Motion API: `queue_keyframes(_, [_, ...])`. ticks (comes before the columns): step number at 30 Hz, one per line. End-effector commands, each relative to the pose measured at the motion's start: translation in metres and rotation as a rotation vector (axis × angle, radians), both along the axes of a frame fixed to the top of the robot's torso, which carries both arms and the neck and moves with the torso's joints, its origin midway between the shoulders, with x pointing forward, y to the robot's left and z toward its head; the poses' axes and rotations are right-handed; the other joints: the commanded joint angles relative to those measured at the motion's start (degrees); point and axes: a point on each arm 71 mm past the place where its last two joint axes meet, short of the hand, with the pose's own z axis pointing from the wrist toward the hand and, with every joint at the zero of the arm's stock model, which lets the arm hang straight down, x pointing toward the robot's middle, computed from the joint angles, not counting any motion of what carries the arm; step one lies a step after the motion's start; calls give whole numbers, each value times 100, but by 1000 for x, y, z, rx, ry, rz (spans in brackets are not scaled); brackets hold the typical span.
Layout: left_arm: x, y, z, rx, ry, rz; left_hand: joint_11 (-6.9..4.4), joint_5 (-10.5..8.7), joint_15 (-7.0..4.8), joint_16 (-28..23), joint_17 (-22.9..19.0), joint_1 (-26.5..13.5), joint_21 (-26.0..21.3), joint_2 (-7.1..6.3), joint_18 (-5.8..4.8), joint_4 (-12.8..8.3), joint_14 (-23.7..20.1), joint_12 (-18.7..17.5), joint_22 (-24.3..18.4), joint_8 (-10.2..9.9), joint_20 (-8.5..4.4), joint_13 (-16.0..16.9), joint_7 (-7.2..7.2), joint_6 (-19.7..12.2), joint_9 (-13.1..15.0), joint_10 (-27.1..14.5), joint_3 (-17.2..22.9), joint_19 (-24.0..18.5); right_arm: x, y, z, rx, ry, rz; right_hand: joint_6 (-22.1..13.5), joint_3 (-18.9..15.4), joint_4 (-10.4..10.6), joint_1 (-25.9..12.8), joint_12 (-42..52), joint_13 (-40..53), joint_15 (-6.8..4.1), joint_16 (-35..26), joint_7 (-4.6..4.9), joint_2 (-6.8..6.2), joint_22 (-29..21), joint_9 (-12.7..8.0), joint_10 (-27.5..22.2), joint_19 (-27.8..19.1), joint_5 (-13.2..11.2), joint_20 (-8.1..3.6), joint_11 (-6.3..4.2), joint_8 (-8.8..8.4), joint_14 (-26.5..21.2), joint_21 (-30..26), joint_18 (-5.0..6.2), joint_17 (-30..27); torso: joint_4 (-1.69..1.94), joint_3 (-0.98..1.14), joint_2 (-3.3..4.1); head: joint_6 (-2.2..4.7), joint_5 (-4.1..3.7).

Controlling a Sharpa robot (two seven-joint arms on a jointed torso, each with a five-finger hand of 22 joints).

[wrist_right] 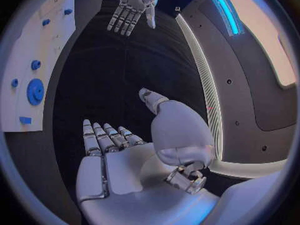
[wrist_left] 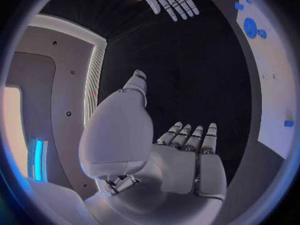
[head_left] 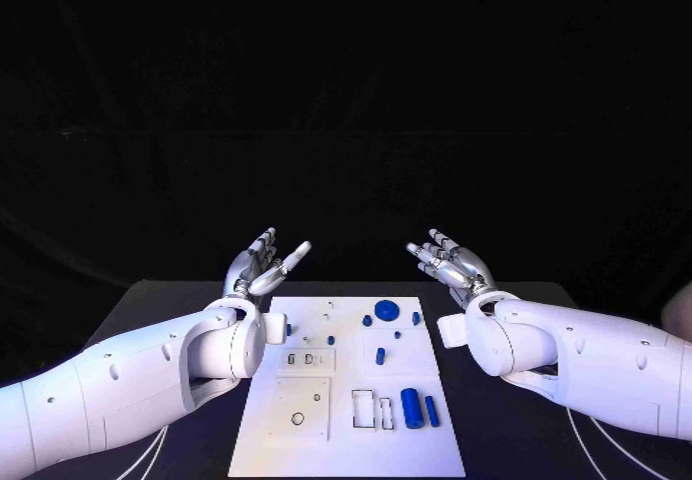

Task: Assemble the parts on the task board

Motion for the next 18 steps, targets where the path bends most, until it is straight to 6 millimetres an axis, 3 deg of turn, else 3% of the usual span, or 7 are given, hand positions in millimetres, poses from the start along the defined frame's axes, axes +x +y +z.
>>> queue_keyframes(1, [0, -5, 4, -37, -43, -55, 94, 29, 82, 34, 9, 264, 39, -16, 60, 83, 18, 27, 14, 23, 83, 9, 392, 59, 14, 16, 37, 20, 0, 11, 0, 0, 21, 201, 538, 254, -247, 525, 159, 90, -25, 231, 1030, -6, 104, 148, 720, 449, 72, 39, -5, 195, 757, 201, 148, 142, -1, -1, 0, 0, 0])
queue_keyframes(8, [0, -5, 4, -37, -43, -55, 220, -21, 125, 67, 38, 333, 54, 130, 96, 77, 133, 58, 23, 66, 90, 33, 513, 208, 46, 171, 198, 33, 3, 10, 0, -15, 30, 254, 2380, 429, -704, 1008, 775, 322, -328, 1054, 998, -182, 547, 598, 3363, 2488, 53, 6, -190, 876, 3218, 1047, 448, 584, -1, -1, 0, 0, 0])
queue_keyframes(9, [-3, 5, 11, -30, -66, -86, 269, -32, 119, 84, 53, 368, 61, 169, 102, 74, 197, 73, 27, 85, 94, 44, 557, 275, 60, 241, 249, 48, 12, -2, 22, -300, -236, 227, 2676, 456, -758, 1059, 882, 351, -370, 1187, 983, -209, 575, 663, 3841, 2613, 44, -3, -232, 983, 3594, 1122, 501, 646, 39, -17, 173, -48, -61])
queue_keyframes(11, [-4, 6, 13, -25, -78, -98, 312, -55, 173, 111, 75, 380, 74, 257, 118, 72, 293, 87, 34, 110, 97, 54, 597, 362, 77, 332, 320, 73, 14, -3, 25, -344, -267, 236, 2996, 496, -821, 1110, 889, 322, -445, 1267, 976, -253, 603, 721, 4081, 2766, 32, 1, -267, 1078, 3834, 1211, 563, 671, 65, -10, 219, -34, -74])
queue_keyframes(14, [-6, 7, 16, -23, -86, -110, 447, -103, 439, 250, 168, 409, 177, 472, 94, 57, 716, 150, 91, 199, 117, 91, 722, 663, 137, 704, 530, 325, 16, -4, 29, -401, -303, 247, 3458, 567, -889, 1168, 909, 300, -534, 1375, 935, -299, 637, 804, 4399, 2946, -8, -10, -339, 1216, 4130, 1317, 648, 702, 82, 0, 263, -28, -79])
queue_keyframes(16, [-7, 8, 17, -23, -89, -117, 614, -117, 372, 393, 257, 461, 293, 584, 52, 49, 1133, 235, 151, 320, 117, 136, 854, 1037, 213, 1124, 653, 606, 17, -4, 31, -438, -322, 258, 4053, 693, -973, 1226, 892, 272, -650, 1485, 847, -376, 692, 900, 4752, 3188, -36, -34, -443, 1380, 4471, 1466, 734, 732, 94, 6, 287, -32, -92])
queue_keyframes(18, [-8, 10, 20, -25, -95, -124, 713, -141, 233, 878, 524, 519, 646, 735, 154, 29, 2387, 437, 337, 544, 96, 223, 901, 1691, 347, 2048, 800, 1490, 19, -3, 33, -494, -341, 280, 4226, 809, -1010, 1226, 793, 250, -727, 1529, 783, -447, 742, 893, 4981, 3368, -30, -99, -507, 1387, 4718, 1595, 739, 744, 91, 8, 322, -24, -90])
